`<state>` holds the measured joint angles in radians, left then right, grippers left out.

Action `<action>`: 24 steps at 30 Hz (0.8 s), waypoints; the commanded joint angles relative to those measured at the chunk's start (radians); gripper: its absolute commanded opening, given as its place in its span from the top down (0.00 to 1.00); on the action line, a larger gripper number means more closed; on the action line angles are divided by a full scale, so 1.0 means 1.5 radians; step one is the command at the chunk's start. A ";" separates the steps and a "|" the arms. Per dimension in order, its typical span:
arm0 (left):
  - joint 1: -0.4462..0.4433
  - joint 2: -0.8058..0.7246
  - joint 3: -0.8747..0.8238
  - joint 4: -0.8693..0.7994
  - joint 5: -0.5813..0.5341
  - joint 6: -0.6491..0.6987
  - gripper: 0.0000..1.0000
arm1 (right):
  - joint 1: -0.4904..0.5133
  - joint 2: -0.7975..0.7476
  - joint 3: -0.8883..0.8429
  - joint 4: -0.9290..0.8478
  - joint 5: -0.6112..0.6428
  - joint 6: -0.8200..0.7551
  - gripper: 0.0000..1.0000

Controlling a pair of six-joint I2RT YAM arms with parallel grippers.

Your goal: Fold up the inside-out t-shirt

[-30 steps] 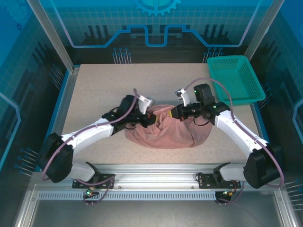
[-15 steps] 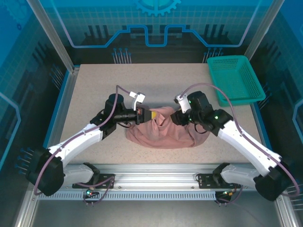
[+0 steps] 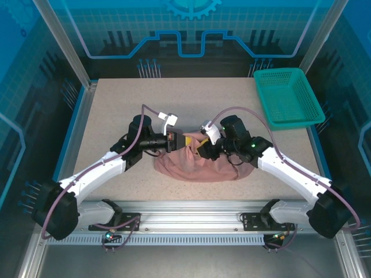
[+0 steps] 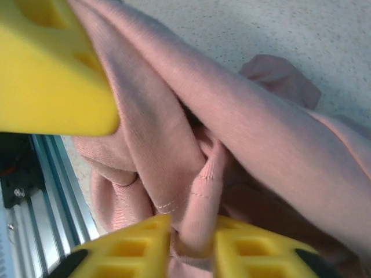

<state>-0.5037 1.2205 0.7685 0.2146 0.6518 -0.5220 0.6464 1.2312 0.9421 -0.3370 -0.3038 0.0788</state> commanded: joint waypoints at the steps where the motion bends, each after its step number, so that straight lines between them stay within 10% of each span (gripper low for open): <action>1: 0.007 -0.023 -0.015 -0.013 -0.009 0.021 1.00 | -0.004 0.000 0.042 0.006 -0.036 -0.016 0.98; 5: 0.009 -0.026 -0.013 -0.114 -0.159 0.072 1.00 | -0.010 -0.031 0.086 -0.060 -0.081 -0.033 1.00; 9: 0.009 -0.019 0.000 -0.196 -0.272 0.141 0.77 | -0.011 -0.014 0.149 -0.100 -0.175 -0.016 1.00; 17: 0.008 -0.156 -0.049 -0.148 -0.245 0.170 0.32 | -0.033 0.047 0.218 -0.118 -0.251 0.034 1.00; 24: -0.014 -0.222 -0.081 -0.081 -0.204 0.156 0.30 | -0.111 0.034 0.202 -0.048 -0.290 0.148 1.00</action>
<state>-0.5037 0.9016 0.6746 0.0364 0.3000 -0.3046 0.5327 1.3125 1.2526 -0.4755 -0.6624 0.1883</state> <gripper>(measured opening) 0.706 0.052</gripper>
